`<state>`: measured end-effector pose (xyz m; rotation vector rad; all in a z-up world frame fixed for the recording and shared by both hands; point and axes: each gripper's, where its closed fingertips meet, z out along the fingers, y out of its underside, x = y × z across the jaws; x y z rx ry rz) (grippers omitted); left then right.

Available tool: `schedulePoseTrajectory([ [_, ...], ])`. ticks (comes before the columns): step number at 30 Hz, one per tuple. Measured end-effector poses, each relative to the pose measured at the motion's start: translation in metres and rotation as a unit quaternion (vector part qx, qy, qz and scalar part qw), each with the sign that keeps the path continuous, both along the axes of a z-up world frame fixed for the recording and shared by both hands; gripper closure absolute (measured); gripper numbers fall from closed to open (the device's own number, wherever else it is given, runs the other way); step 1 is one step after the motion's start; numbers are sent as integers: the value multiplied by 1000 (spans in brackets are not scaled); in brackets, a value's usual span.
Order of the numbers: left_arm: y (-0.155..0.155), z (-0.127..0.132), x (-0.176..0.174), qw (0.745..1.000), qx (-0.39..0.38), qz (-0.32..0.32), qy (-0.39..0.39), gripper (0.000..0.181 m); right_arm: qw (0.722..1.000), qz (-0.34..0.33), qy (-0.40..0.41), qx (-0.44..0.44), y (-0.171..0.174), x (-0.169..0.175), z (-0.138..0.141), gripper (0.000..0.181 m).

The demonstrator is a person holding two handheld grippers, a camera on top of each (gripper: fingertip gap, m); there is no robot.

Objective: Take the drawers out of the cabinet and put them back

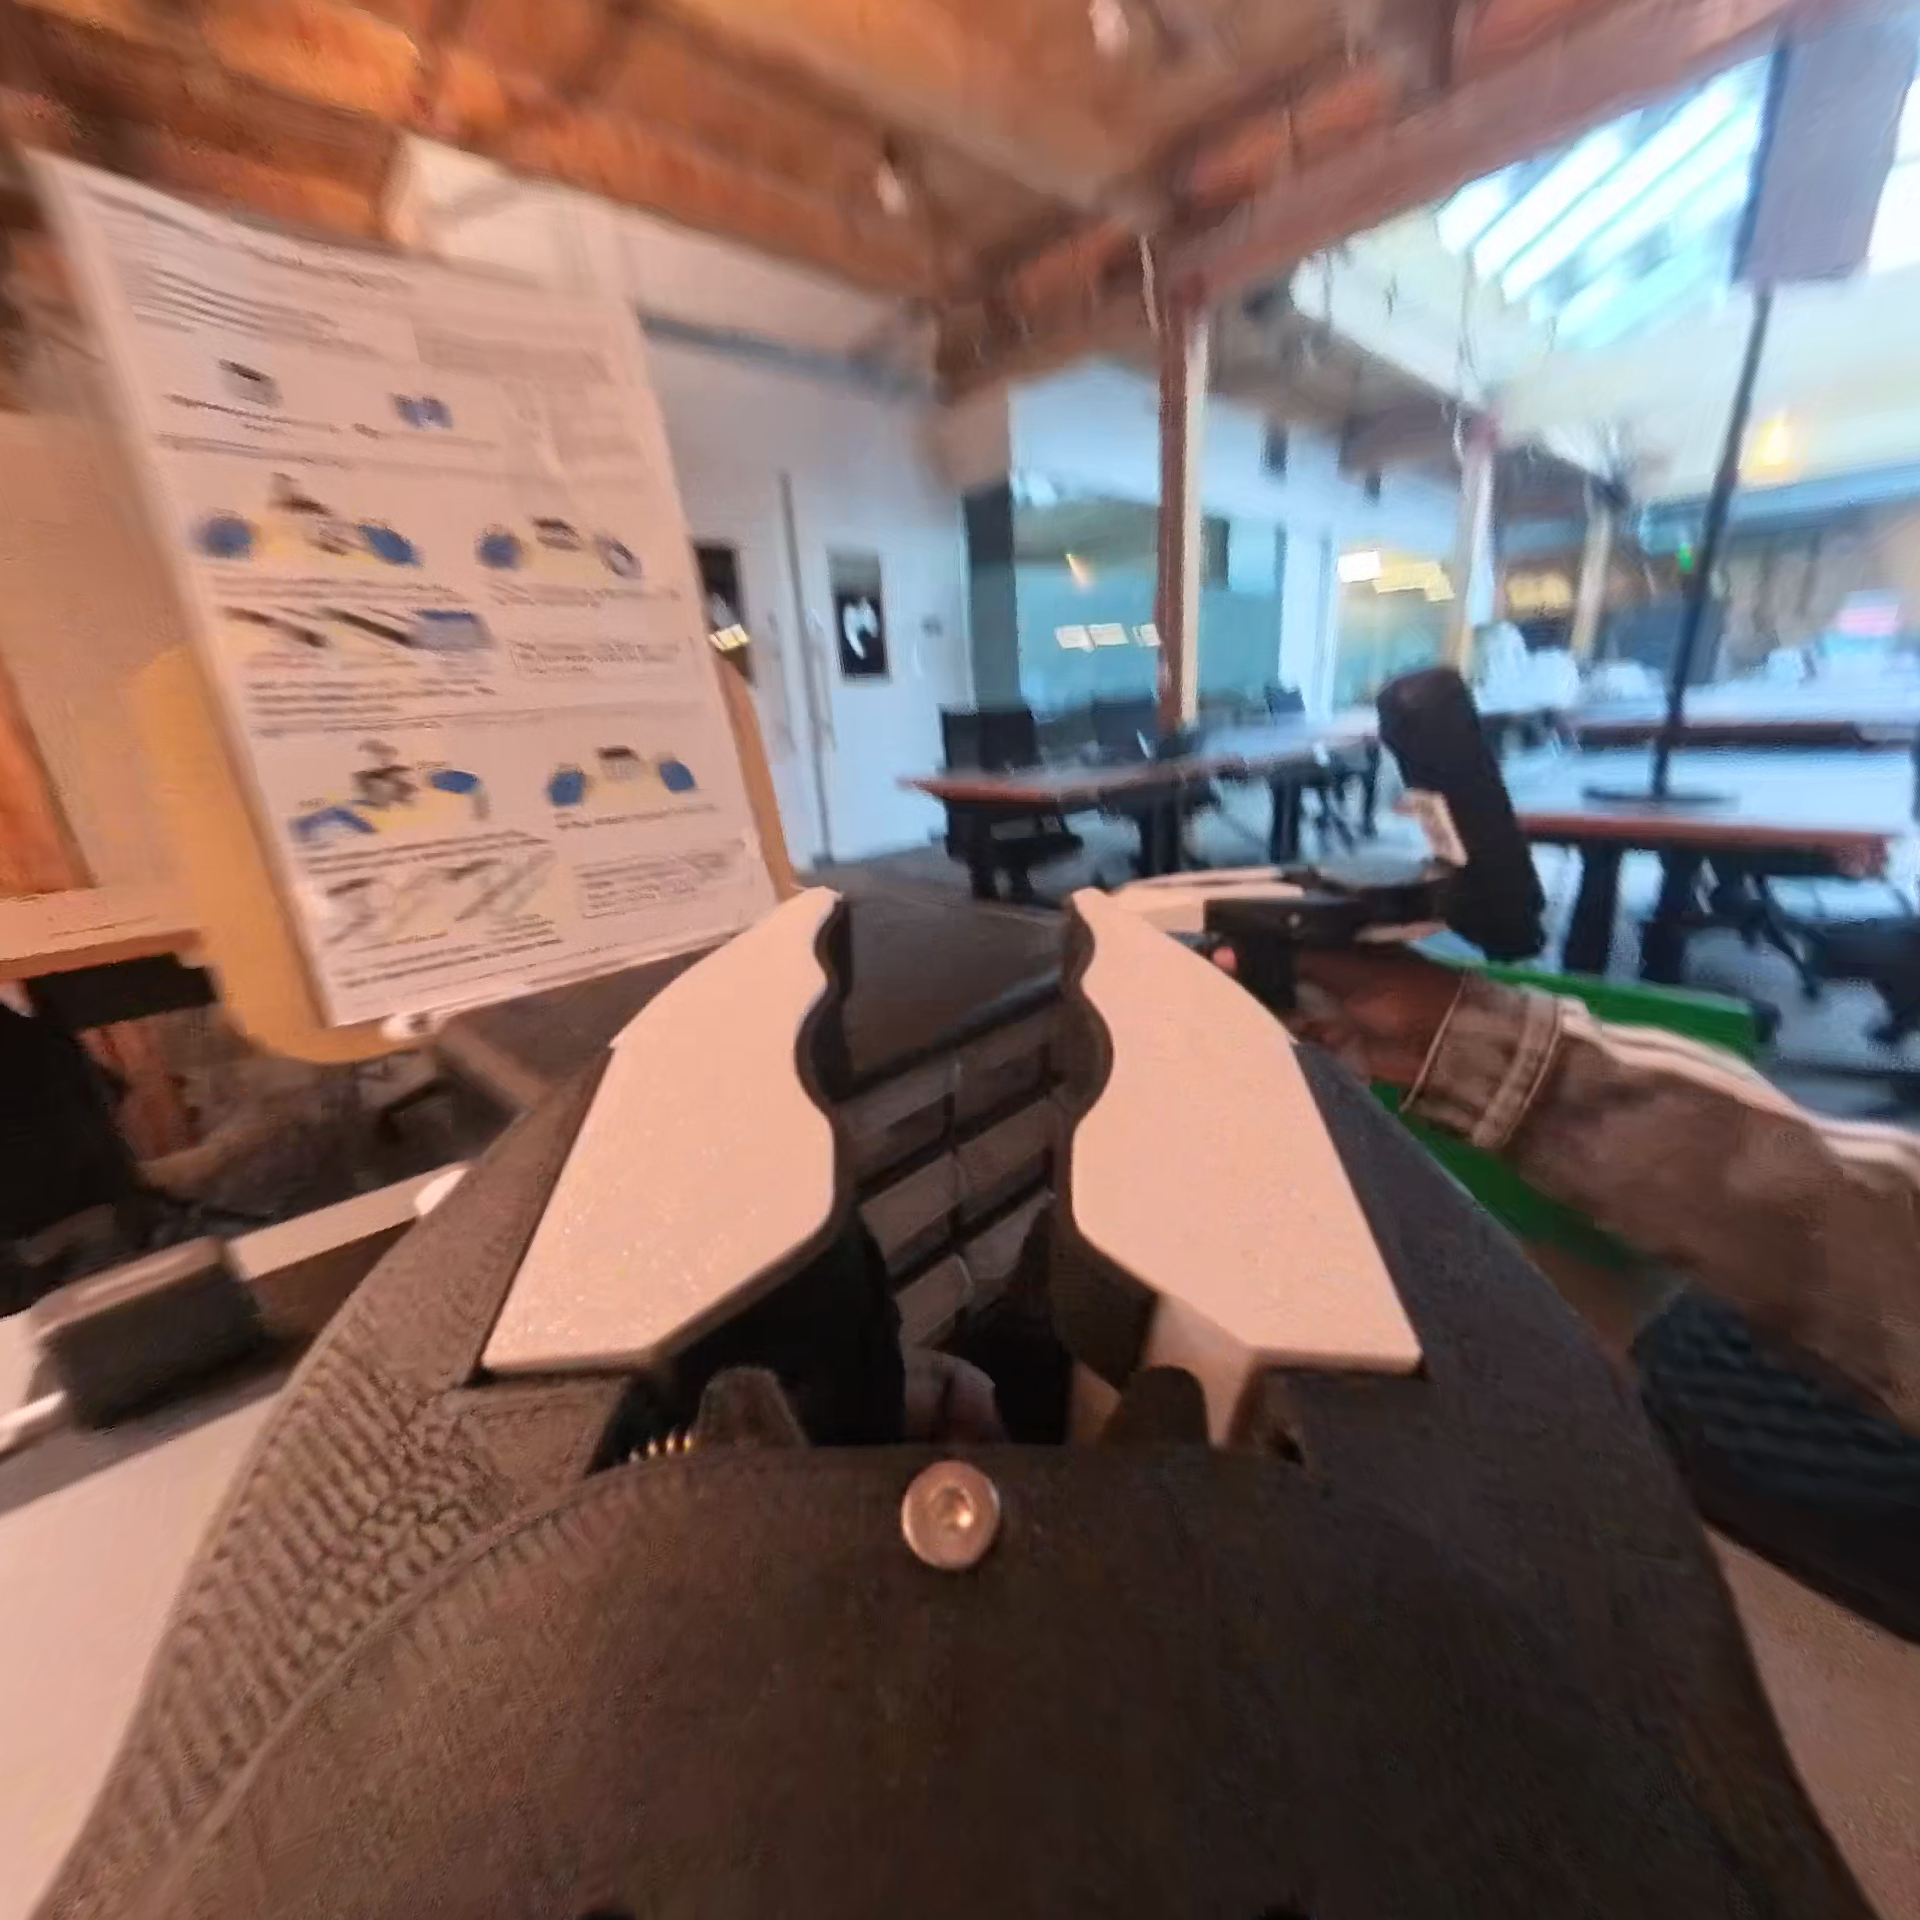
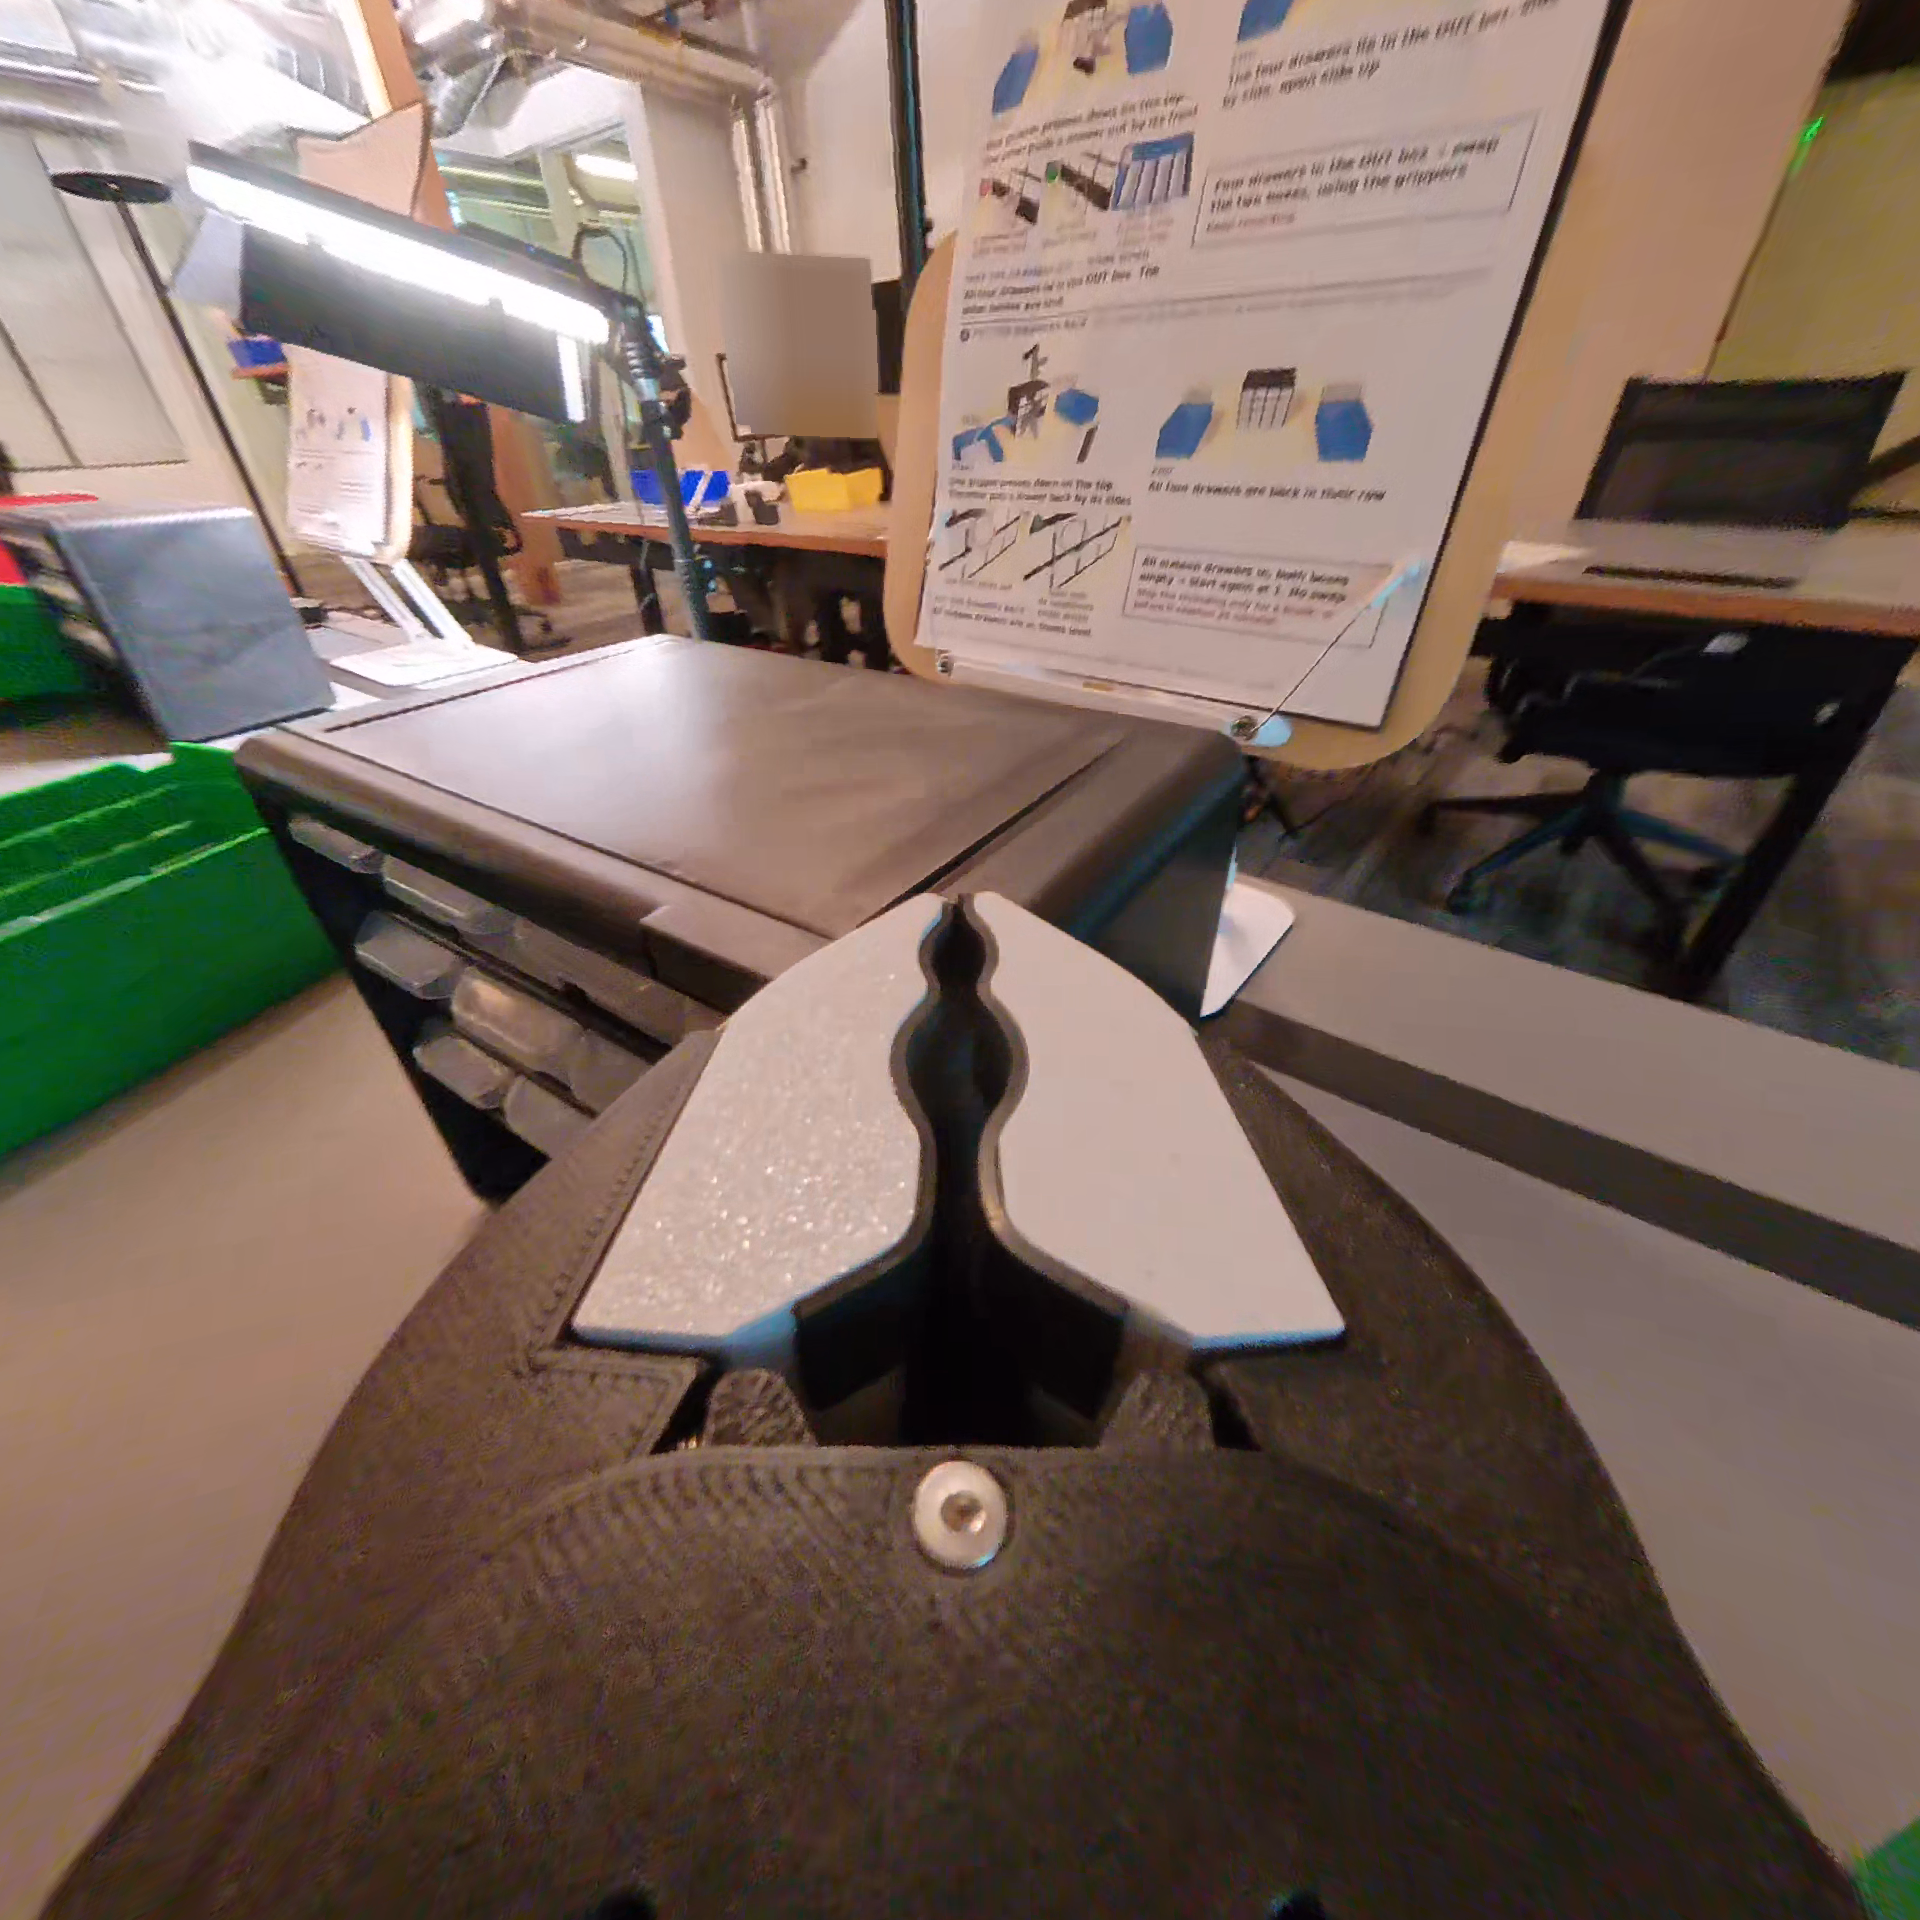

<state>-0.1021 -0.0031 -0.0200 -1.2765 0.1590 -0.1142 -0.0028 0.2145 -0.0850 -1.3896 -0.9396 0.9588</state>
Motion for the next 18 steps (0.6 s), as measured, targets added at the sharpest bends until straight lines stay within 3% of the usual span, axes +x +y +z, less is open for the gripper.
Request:
schedulePoseTrajectory([
  [1, -25, -2, -14, 999, 29, 29, -12, 137, 1000, -9, -2, 12, 0, 0, 0, 180],
  [3, -81, -5, -64, 986, 75, 145, -41, 136, 999, -20, -4, 26, 0, 0, 0, 180],
  [5, -148, -12, -121, 951, 121, 271, -85, 136, 999, -22, 12, 21, 1, 0, 0, 180],
  [8, -216, -29, -175, 922, 117, 349, -119, 143, 999, -23, 34, 25, 1, 0, 1, 180],
  [10, -231, -53, -199, 919, 37, 365, -146, 142, 999, -26, 38, 29, 1, 0, 1, 180],
  [14, -232, -103, -222, 905, -98, 388, -148, 142, 998, -34, 48, 28, 1, 1, 1, 179],
  [18, -209, -157, -228, 882, -269, 378, -83, 132, 998, -37, 48, 29, 1, 1, 1, 179],
])
